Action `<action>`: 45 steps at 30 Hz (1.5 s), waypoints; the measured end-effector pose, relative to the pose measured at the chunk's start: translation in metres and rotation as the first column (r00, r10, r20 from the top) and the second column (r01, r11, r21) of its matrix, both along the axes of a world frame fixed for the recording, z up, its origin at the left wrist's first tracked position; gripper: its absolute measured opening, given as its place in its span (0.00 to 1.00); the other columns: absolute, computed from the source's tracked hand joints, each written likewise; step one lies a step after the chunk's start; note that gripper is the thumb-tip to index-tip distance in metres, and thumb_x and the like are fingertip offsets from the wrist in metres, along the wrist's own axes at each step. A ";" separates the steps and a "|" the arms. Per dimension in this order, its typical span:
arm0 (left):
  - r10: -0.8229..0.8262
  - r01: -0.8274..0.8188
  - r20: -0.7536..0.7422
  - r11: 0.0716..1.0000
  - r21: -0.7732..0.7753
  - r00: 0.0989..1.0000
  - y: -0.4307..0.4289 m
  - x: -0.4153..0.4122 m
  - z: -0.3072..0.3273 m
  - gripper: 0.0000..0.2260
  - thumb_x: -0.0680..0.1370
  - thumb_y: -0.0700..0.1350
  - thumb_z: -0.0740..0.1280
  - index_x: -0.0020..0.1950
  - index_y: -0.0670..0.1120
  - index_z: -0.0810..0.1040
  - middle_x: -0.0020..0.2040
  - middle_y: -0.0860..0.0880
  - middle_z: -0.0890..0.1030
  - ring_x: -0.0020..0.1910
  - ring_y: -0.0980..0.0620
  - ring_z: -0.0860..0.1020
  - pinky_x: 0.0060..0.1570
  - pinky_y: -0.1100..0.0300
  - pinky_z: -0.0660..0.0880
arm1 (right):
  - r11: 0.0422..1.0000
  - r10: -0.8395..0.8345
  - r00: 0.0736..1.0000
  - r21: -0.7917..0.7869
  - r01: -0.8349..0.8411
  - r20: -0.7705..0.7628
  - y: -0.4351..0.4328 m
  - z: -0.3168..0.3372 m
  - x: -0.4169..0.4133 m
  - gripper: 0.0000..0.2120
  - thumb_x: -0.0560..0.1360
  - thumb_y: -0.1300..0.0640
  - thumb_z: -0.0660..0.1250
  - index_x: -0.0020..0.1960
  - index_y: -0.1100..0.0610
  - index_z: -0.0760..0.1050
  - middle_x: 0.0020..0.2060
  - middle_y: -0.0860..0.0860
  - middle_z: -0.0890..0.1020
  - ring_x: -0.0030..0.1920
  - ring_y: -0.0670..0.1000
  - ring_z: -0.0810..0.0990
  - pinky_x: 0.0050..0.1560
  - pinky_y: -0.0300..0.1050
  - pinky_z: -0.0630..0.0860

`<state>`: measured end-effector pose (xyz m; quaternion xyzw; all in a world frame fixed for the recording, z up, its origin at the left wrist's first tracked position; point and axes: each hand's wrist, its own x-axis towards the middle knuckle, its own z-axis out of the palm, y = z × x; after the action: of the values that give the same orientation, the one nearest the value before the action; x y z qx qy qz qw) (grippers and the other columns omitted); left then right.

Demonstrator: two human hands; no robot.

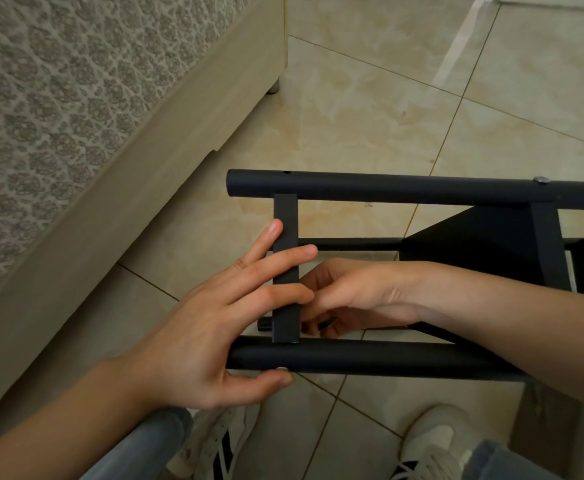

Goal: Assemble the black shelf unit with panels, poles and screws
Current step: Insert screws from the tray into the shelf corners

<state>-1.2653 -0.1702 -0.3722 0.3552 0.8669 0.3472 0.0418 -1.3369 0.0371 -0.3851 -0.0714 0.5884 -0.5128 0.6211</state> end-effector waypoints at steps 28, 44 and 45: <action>0.010 -0.010 -0.002 1.000 -0.004 1.000 -0.001 -0.001 0.001 0.25 0.75 0.56 0.70 0.69 0.47 0.73 0.80 0.50 0.61 0.81 0.43 0.49 0.77 0.60 0.55 | 0.998 0.060 0.998 0.008 -0.060 -0.011 0.001 0.002 -0.005 0.05 0.78 0.59 0.67 0.49 0.60 0.80 0.39 0.53 0.80 0.43 0.50 0.77 0.53 0.47 0.71; 0.010 -0.010 -0.013 1.000 0.015 1.000 -0.002 -0.003 -0.003 0.26 0.75 0.56 0.70 0.70 0.50 0.70 0.81 0.52 0.60 0.81 0.42 0.49 0.76 0.60 0.56 | 0.998 0.048 0.997 -0.050 -0.045 0.061 0.000 0.003 -0.005 0.06 0.79 0.62 0.65 0.51 0.59 0.80 0.49 0.58 0.80 0.49 0.54 0.78 0.56 0.48 0.73; 0.010 -0.010 -0.012 1.000 0.016 1.000 -0.002 -0.003 -0.003 0.26 0.75 0.56 0.70 0.70 0.50 0.70 0.81 0.52 0.60 0.81 0.42 0.49 0.76 0.60 0.56 | 0.997 0.049 0.997 -0.061 -0.046 0.063 0.000 0.003 -0.005 0.06 0.79 0.63 0.64 0.51 0.60 0.80 0.50 0.59 0.80 0.50 0.54 0.77 0.58 0.49 0.73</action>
<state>-1.2685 -0.1725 -0.3748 0.3533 0.8661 0.3522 0.0320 -1.3420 0.0372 -0.3818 -0.0872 0.5508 -0.5172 0.6493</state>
